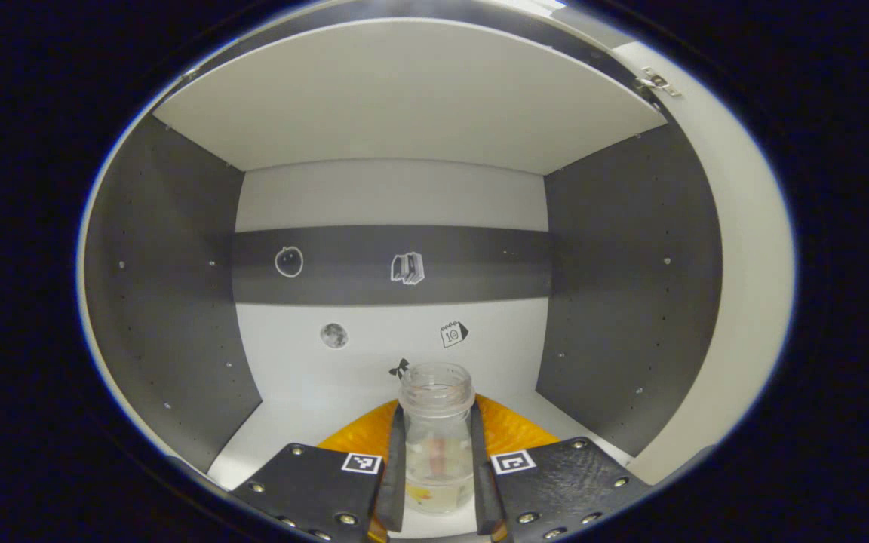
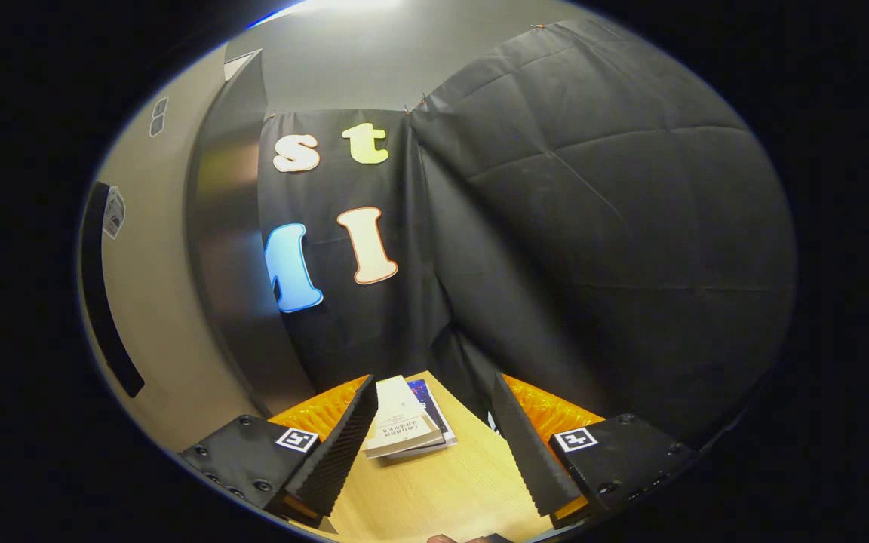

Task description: Grasp the bottle in the cabinet with the left hand and place it on the coaster, then close the right door with the right hand and the left door with the left hand.

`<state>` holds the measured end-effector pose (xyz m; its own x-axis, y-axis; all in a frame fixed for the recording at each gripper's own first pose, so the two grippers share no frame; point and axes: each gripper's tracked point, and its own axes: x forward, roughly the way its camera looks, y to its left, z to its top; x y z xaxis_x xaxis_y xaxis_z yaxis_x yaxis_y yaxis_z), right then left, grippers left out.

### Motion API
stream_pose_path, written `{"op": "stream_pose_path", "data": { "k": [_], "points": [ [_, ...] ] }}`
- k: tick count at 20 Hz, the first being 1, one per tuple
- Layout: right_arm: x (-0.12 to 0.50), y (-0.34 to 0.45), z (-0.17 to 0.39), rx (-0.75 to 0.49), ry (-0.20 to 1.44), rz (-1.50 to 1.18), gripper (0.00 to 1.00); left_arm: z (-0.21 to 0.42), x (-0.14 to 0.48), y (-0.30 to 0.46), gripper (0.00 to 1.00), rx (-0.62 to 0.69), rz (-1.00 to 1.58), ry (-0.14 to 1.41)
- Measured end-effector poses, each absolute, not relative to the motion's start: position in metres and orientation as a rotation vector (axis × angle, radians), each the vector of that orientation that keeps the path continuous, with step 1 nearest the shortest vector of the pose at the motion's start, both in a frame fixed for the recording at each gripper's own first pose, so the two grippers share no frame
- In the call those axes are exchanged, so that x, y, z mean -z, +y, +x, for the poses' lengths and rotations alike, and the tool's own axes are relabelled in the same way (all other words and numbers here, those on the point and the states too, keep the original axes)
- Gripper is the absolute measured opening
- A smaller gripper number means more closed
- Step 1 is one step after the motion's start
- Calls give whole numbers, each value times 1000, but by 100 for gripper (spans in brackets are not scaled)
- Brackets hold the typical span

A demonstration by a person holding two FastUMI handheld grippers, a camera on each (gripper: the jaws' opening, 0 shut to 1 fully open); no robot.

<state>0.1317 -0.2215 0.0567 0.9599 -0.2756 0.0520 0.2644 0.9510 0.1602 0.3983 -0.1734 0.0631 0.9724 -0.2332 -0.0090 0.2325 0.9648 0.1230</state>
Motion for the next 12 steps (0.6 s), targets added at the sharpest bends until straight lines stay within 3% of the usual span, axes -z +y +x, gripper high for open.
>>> {"op": "stream_pose_path", "data": {
  "k": [12],
  "points": [
    [-77, -186, 119, 158, -124, 124, 98, 281, -114, -161, 39, 286, 182, -108]
  ]
}}
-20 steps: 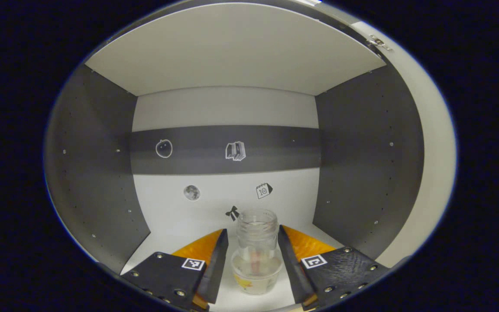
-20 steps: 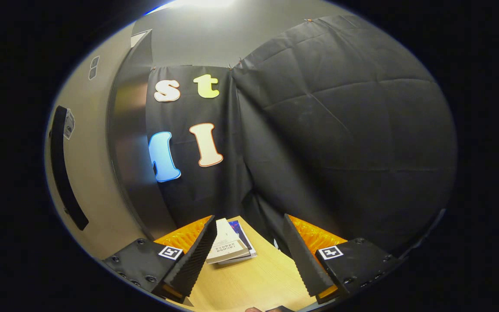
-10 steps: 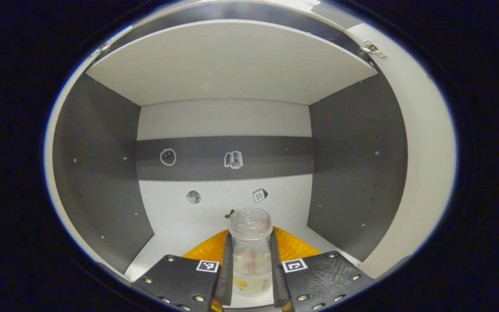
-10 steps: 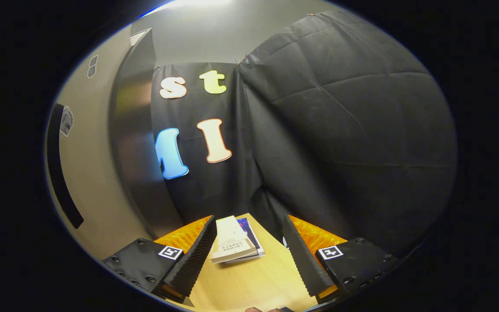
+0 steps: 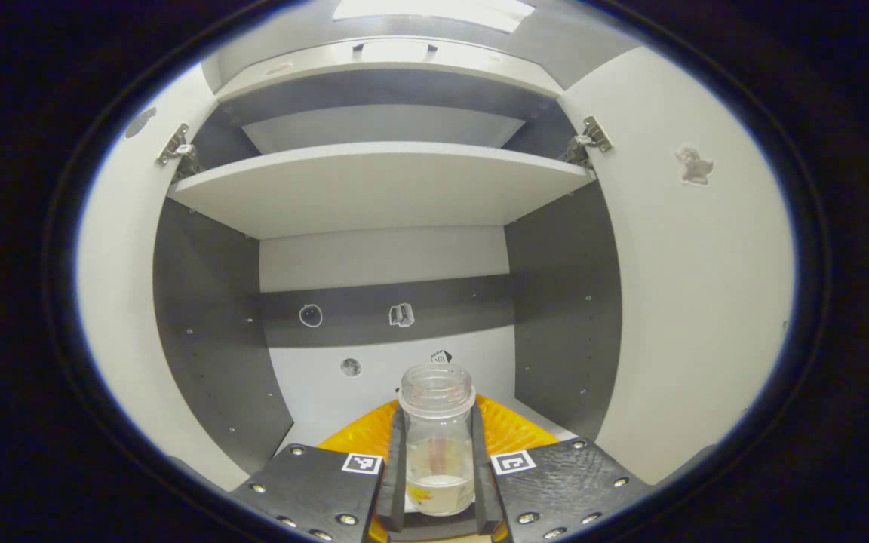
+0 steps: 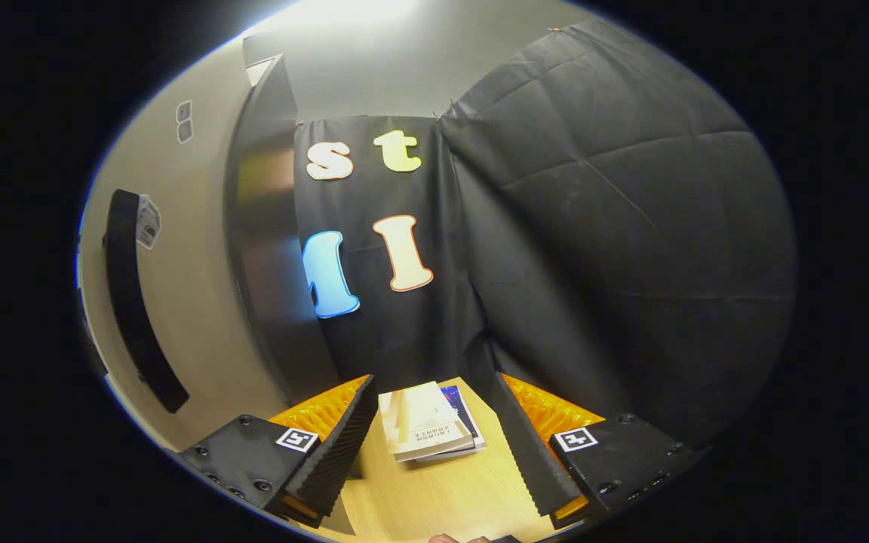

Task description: Grasp the bottle in the cabinet with the left hand and place it on the coaster, then close the right door with the right hand and the left door with the left hand.

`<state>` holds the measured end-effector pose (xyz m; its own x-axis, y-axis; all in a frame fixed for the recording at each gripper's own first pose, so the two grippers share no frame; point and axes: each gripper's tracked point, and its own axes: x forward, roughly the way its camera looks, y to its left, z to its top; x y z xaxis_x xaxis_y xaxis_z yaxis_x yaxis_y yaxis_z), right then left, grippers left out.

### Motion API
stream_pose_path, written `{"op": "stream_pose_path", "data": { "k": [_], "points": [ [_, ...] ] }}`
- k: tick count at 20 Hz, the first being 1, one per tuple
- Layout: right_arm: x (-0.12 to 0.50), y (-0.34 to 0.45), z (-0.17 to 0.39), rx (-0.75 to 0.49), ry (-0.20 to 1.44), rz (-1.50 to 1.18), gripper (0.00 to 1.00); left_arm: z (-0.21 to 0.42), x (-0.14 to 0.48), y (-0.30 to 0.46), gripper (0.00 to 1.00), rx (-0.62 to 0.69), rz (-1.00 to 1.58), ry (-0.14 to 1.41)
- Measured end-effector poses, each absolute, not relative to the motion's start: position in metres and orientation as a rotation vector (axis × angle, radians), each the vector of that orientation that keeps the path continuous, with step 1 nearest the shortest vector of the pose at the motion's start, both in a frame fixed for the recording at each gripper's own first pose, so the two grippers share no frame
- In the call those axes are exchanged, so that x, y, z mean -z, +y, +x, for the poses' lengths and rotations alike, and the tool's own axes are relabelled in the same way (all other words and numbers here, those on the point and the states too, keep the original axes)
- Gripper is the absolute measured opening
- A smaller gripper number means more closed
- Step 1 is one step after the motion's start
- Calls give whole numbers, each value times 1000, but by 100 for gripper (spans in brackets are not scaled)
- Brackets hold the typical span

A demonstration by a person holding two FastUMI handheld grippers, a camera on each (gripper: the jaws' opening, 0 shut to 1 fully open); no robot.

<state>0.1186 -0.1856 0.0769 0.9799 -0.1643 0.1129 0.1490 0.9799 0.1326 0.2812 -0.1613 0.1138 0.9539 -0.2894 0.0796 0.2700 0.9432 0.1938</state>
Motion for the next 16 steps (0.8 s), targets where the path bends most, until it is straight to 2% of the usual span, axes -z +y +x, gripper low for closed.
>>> {"op": "stream_pose_path", "data": {
  "k": [2, 3, 5, 8, 15, 16],
  "points": [
    [-82, -181, 110, 158, -141, 106, 99, 254, -118, -157, 39, 298, 179, -115],
    [-83, -179, 105, 162, -141, 100, 96, 239, -119, -151, 38, 300, 178, -112],
    [-89, -172, 94, 163, -155, 100, 96, 214, -118, -141, 37, 307, 173, -115],
    [-92, -163, 80, 170, -164, 107, 96, 183, -108, -126, 40, 318, 162, -120],
    [-90, -139, 48, 162, -145, 87, 96, 137, -28, -107, 40, 347, 112, -47],
    [-91, -138, 44, 164, -144, 83, 96, 133, -17, -104, 37, 350, 105, -57]
  ]
}}
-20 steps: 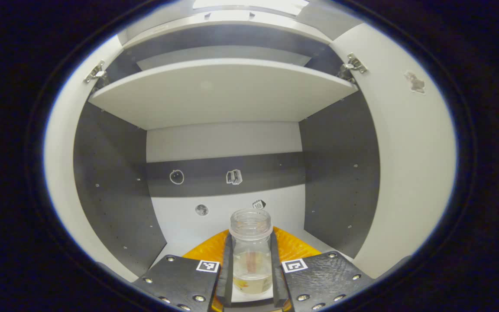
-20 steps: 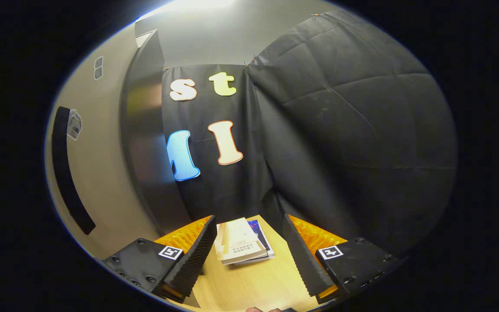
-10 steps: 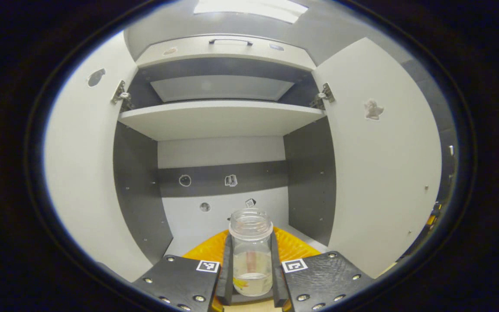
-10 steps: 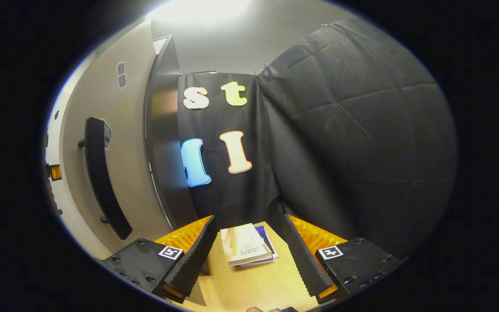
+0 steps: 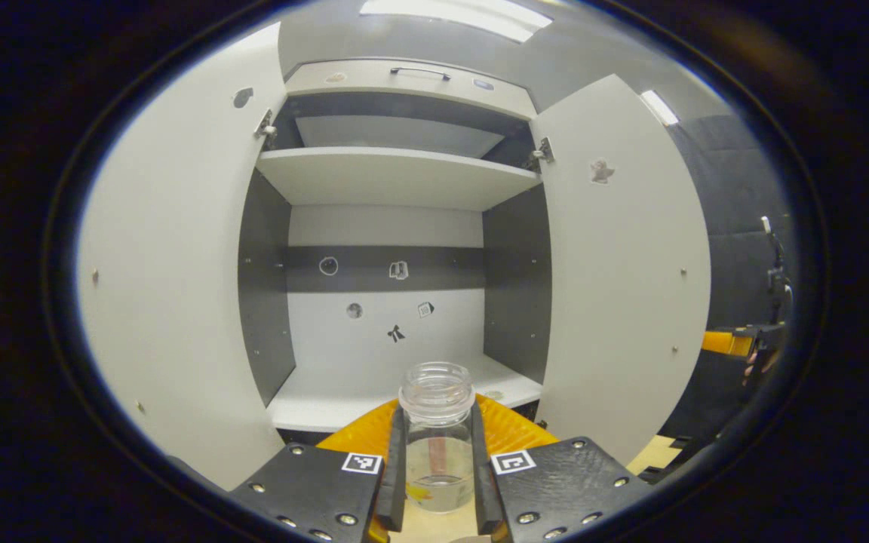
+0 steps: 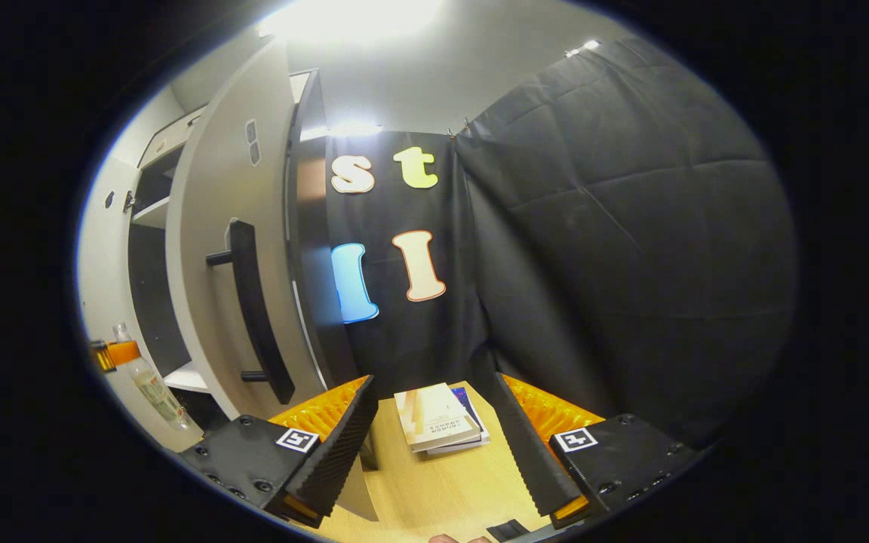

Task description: Grasp the bottle in the cabinet with the left hand and place it on the coaster, then close the right door with the right hand and the left door with the left hand.

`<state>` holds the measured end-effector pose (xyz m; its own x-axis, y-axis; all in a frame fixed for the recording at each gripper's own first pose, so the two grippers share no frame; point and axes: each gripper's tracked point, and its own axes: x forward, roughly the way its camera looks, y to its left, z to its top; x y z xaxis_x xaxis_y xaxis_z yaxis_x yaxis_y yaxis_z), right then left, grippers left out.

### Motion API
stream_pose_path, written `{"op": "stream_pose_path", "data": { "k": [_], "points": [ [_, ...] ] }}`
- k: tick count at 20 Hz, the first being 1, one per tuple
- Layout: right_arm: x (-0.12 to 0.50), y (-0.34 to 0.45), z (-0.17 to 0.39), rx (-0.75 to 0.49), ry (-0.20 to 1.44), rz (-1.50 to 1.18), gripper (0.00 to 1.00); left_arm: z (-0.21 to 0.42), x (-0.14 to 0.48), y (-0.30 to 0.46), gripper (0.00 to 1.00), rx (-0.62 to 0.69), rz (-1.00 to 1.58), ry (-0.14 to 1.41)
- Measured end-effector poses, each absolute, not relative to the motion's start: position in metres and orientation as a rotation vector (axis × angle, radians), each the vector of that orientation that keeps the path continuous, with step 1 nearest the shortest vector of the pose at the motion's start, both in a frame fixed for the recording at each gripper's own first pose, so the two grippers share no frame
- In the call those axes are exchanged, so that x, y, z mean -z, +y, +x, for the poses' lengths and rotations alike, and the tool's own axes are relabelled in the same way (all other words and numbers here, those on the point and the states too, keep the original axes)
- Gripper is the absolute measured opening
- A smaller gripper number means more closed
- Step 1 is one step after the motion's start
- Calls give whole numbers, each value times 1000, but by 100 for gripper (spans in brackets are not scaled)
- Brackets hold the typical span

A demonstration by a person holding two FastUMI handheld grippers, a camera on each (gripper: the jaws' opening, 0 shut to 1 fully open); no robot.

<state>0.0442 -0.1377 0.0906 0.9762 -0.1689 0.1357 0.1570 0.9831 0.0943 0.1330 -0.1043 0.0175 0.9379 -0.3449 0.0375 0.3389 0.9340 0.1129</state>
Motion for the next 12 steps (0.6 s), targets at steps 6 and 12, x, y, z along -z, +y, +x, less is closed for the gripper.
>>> {"op": "stream_pose_path", "data": {
  "k": [6, 12],
  "points": [
    [-98, -133, 21, 178, -136, 80, 96, 117, 54, -88, 37, 362, 85, -65],
    [-93, -133, 5, 185, -87, 39, 98, 111, 163, -88, 37, 287, 110, 22]
  ]
}}
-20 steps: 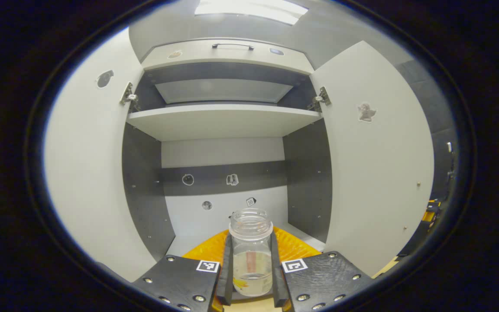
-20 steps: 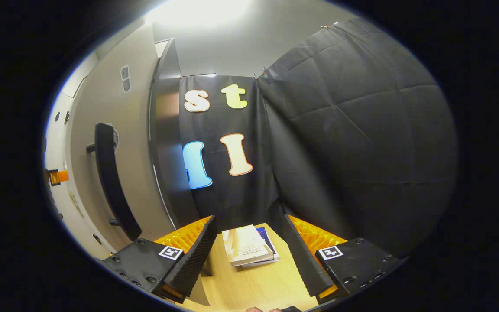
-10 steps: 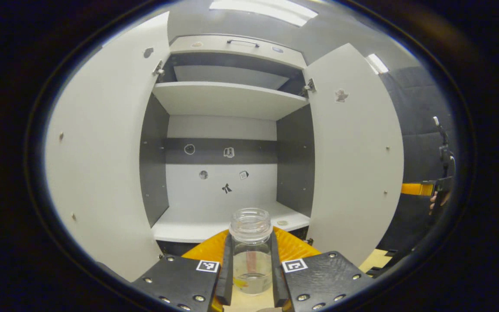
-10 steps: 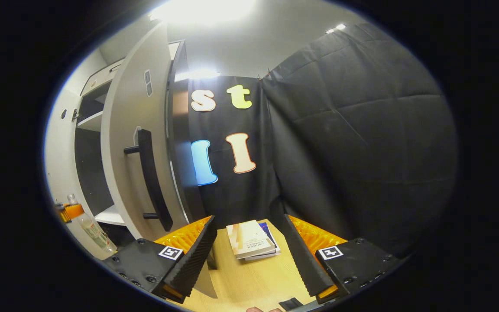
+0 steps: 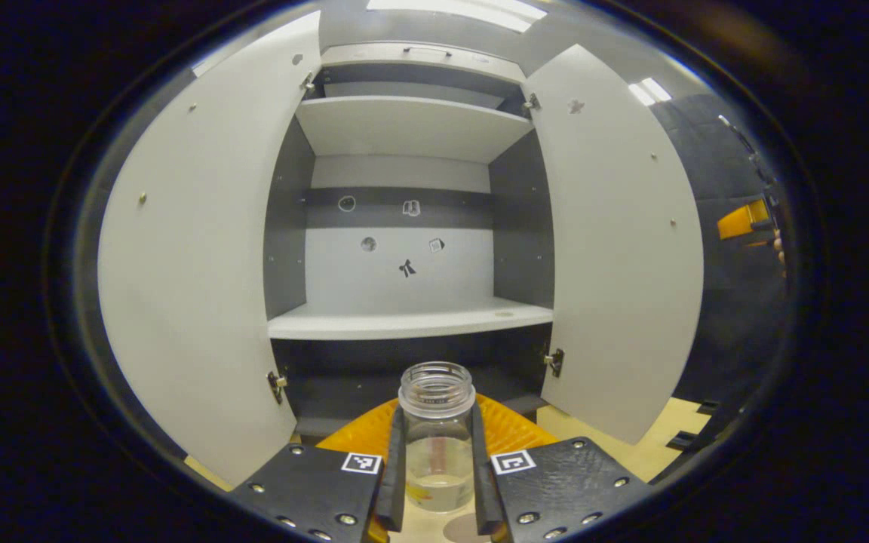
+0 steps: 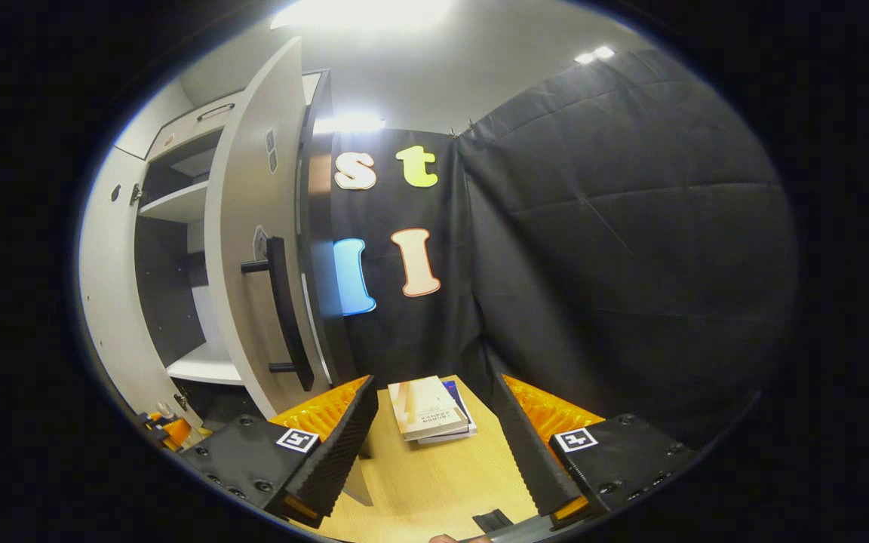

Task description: Grasp the bottle in the cabinet with the left hand and place it on the coaster, then close the right door with the right hand and the left door with the left hand.

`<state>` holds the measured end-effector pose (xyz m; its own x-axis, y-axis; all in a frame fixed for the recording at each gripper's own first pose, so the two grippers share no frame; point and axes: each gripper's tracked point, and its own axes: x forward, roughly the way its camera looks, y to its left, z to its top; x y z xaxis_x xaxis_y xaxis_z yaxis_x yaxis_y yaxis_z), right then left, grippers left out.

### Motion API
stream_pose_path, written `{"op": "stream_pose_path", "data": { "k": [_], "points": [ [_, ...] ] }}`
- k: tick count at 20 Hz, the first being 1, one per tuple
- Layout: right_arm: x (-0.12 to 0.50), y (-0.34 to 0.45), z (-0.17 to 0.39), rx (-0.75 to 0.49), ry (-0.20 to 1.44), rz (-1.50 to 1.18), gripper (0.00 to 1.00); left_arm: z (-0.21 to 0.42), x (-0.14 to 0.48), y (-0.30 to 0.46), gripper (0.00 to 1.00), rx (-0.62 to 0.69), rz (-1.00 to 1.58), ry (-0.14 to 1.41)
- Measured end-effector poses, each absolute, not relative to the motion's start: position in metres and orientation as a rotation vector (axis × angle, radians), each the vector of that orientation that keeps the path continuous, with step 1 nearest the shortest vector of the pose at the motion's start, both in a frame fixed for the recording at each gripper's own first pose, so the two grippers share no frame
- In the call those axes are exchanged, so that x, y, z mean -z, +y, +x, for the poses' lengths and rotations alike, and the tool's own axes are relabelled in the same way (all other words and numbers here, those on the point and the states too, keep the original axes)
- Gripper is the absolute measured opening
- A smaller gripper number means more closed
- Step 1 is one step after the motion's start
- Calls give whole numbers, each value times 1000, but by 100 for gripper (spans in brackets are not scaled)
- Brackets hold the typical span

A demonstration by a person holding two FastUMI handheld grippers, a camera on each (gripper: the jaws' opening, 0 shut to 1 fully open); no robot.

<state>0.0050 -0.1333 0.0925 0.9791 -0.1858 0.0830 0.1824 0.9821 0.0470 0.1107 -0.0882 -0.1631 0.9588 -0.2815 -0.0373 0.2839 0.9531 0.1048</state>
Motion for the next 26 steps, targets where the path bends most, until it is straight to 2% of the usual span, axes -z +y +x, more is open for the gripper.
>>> {"op": "stream_pose_path", "data": {
  "k": [5, 7, 9, 12, 15, 24, 25, 26],
  "points": [
    [-86, -137, -7, 194, -36, 6, 98, 103, 237, -103, 38, 329, 88, 102],
    [-82, -137, -13, 197, -23, 41, 96, 100, 263, -109, 36, 347, 85, 138],
    [-74, -142, -16, 205, -1, 95, 96, 100, 278, -112, 38, 358, 90, 151],
    [-60, -149, -21, 220, 43, 177, 98, 102, 291, -117, 39, 373, 92, 150],
    [-54, -157, -25, 239, 57, 219, 96, 104, 303, -116, 39, 364, 115, 161],
    [-48, -152, -31, 233, 62, 206, 98, 95, 305, -120, 42, 373, 132, 170],
    [-48, -151, -32, 230, 60, 204, 98, 91, 307, -120, 48, 375, 129, 174],
    [-48, -150, -32, 227, 60, 204, 98, 87, 305, -119, 65, 372, 126, 181]
  ]
}}
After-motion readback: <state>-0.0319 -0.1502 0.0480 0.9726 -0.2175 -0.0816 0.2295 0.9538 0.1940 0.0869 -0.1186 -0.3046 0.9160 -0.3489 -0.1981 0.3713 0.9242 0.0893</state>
